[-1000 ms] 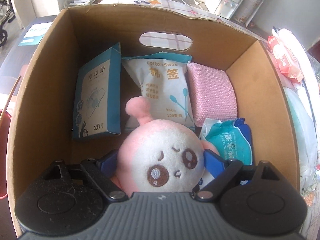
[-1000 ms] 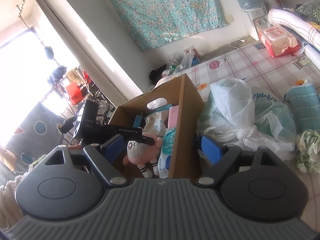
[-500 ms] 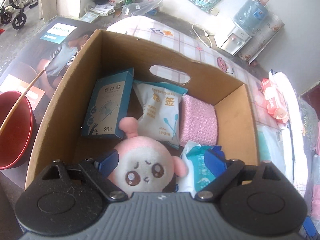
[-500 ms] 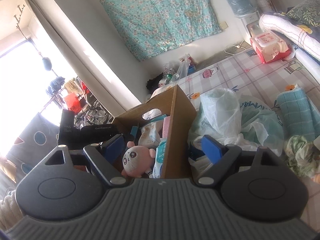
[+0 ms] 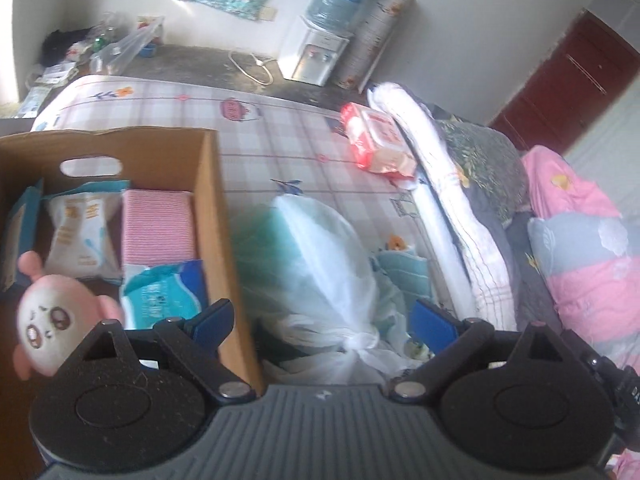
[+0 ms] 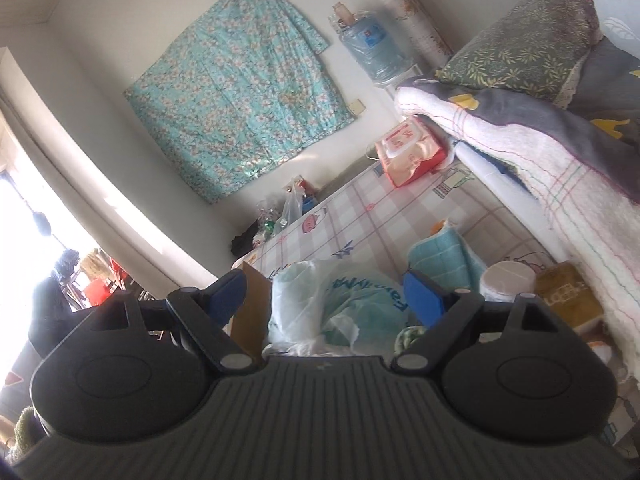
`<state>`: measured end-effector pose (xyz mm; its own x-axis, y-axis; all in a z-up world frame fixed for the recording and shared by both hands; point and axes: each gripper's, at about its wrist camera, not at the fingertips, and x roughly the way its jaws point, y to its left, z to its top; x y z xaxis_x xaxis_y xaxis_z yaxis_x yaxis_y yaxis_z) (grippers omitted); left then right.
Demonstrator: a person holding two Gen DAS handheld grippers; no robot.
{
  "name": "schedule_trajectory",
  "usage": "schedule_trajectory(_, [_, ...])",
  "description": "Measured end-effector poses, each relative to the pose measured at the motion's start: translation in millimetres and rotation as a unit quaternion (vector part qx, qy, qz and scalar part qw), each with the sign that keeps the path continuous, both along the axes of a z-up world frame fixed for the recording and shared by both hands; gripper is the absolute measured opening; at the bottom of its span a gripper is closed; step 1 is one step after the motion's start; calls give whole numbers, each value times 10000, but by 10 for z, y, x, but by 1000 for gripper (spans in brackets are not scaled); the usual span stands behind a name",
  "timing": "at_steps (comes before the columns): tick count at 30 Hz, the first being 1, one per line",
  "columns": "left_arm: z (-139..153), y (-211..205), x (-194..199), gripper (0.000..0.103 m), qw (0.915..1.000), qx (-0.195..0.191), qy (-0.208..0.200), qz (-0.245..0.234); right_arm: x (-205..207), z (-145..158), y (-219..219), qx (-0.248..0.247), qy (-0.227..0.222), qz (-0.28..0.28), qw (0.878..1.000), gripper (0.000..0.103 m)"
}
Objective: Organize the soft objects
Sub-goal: 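Grasp the teal checked towel with the right gripper while the left gripper grasps it too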
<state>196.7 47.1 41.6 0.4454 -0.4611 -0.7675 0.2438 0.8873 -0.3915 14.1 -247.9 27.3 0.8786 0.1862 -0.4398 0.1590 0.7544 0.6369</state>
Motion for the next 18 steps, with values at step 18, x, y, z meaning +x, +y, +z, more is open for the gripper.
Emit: schedule_trajectory(18, [-755, -1991, 495, 65, 9815, 720, 764, -1601, 1378, -827, -1177, 353, 1680, 737, 9824, 73])
